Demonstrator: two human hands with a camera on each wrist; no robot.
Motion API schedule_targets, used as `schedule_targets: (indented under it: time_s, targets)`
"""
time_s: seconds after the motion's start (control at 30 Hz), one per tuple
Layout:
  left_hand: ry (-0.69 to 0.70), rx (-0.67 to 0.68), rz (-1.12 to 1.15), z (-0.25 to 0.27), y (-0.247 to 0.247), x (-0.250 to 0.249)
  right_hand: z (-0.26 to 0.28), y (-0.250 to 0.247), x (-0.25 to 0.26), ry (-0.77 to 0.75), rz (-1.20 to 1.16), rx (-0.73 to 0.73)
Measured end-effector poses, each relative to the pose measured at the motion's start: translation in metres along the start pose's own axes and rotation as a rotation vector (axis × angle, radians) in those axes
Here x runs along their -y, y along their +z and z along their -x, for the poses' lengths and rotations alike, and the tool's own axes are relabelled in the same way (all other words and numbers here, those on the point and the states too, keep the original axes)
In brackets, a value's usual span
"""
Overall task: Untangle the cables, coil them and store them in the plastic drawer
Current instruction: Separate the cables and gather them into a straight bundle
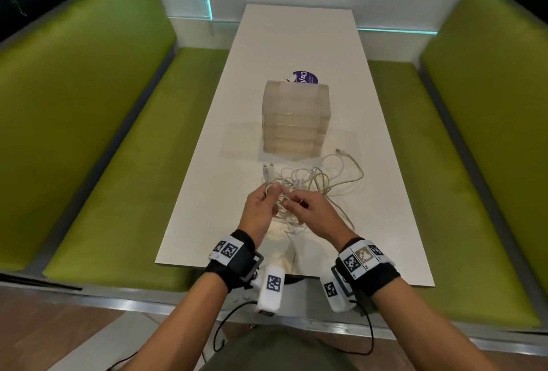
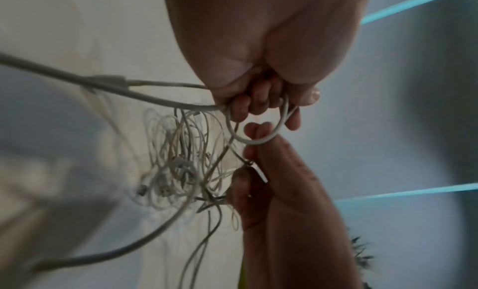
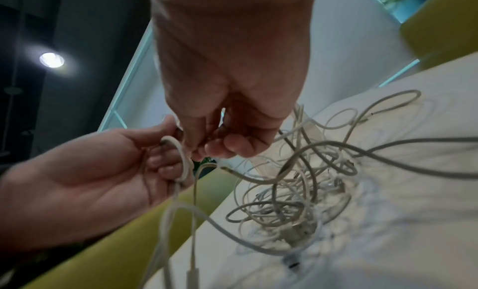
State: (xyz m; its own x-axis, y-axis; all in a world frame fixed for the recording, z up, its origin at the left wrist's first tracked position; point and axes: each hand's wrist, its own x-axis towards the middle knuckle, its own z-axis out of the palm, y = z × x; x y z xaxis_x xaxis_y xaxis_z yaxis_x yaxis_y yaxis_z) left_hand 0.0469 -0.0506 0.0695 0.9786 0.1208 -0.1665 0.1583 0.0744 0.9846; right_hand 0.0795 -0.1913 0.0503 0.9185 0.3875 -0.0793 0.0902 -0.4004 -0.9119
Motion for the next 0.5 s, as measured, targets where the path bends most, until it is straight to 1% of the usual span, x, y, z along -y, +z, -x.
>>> schedule_targets:
  time_s: [0.07, 0.17, 0.23, 0.3, 0.33, 0.37, 0.4, 0.43, 0.5]
  targets:
    - [0.012, -0.010, 0.050, -0.003, -0.003, -0.004, -0.006, -0.001, -0.007, -0.030, 0.132, 0.027]
    - [0.052, -0.031, 0.166, -0.003, -0.012, -0.022, -0.019, -0.013, -0.020, -0.044, 0.308, 0.015]
    - [0.095, -0.073, 0.307, -0.004, -0.027, -0.038, -0.026, -0.025, -0.031, -0.006, 0.296, -0.020]
    - [0.130, -0.143, 0.427, -0.007, -0.044, -0.053, -0.028, -0.037, -0.037, 0.040, 0.177, -0.064]
    - [0.138, -0.178, 0.432, -0.008, -0.052, -0.056, -0.029, -0.040, -0.037, 0.053, 0.128, -0.077]
    - [0.139, -0.206, 0.390, -0.009, -0.058, -0.055, -0.030, -0.042, -0.035, 0.057, 0.102, -0.077]
    - [0.136, -0.216, 0.297, -0.010, -0.062, -0.052, -0.030, -0.043, -0.032, 0.047, 0.099, -0.075]
    - [0.128, -0.208, 0.167, -0.010, -0.061, -0.047, -0.030, -0.042, -0.029, 0.023, 0.115, -0.078]
    - [0.092, -0.150, -0.074, -0.011, -0.052, -0.032, -0.029, -0.039, -0.021, -0.029, 0.152, -0.080]
